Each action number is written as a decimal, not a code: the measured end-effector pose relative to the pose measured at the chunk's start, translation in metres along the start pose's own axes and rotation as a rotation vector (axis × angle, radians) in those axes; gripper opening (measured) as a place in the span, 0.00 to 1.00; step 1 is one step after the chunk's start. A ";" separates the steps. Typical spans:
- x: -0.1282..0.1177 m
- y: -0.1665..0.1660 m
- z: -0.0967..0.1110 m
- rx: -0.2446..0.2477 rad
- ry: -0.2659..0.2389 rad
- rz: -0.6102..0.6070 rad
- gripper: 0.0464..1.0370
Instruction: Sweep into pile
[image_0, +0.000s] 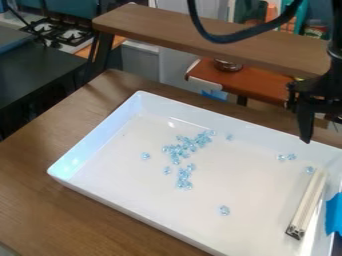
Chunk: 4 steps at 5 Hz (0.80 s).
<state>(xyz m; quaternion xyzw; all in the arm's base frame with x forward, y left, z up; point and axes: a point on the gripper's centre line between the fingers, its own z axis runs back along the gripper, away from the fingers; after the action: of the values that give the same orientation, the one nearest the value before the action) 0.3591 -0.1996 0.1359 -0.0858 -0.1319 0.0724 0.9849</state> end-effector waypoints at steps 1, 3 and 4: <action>-0.008 0.007 -0.017 0.034 0.044 0.001 0.96; -0.005 0.016 -0.046 0.094 0.028 -0.028 0.96; -0.001 0.021 -0.057 0.131 0.003 -0.046 0.96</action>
<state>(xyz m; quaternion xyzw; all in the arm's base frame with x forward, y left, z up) 0.3712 -0.1875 0.0776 -0.0181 -0.1271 0.0580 0.9900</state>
